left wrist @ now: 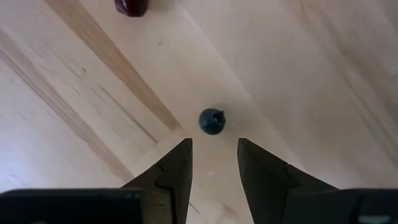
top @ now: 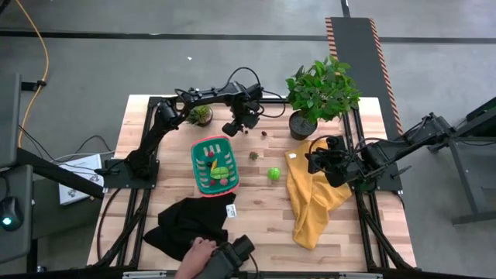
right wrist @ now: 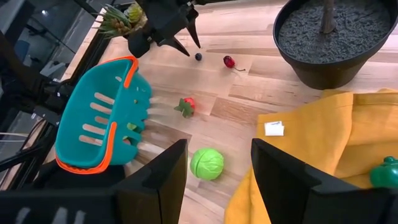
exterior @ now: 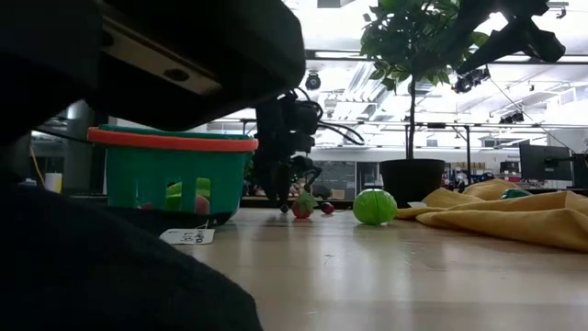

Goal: Pick and placing Produce into tupperware
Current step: Put the blueberry in the green basket

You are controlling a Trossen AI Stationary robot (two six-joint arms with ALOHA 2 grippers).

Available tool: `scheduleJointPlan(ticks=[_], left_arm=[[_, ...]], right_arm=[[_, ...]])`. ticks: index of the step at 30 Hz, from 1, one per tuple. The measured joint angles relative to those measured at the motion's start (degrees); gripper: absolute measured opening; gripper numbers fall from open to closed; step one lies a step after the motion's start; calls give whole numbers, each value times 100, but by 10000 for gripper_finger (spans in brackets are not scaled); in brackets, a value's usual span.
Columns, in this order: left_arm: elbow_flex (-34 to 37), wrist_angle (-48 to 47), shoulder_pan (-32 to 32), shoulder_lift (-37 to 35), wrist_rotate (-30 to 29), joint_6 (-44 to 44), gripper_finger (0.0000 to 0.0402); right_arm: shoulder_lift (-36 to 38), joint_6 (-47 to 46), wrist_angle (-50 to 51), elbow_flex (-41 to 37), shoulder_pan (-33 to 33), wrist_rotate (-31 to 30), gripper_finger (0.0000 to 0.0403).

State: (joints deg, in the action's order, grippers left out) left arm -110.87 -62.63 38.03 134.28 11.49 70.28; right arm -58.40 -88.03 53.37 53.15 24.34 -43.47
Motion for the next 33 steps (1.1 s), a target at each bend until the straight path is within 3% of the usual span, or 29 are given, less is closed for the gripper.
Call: scheduleJointPlan(ticks=[33], left_arm=[[0,201,-130,-2,3,299,115]], right_arm=[[-1,0,10,0,0,11,169]])
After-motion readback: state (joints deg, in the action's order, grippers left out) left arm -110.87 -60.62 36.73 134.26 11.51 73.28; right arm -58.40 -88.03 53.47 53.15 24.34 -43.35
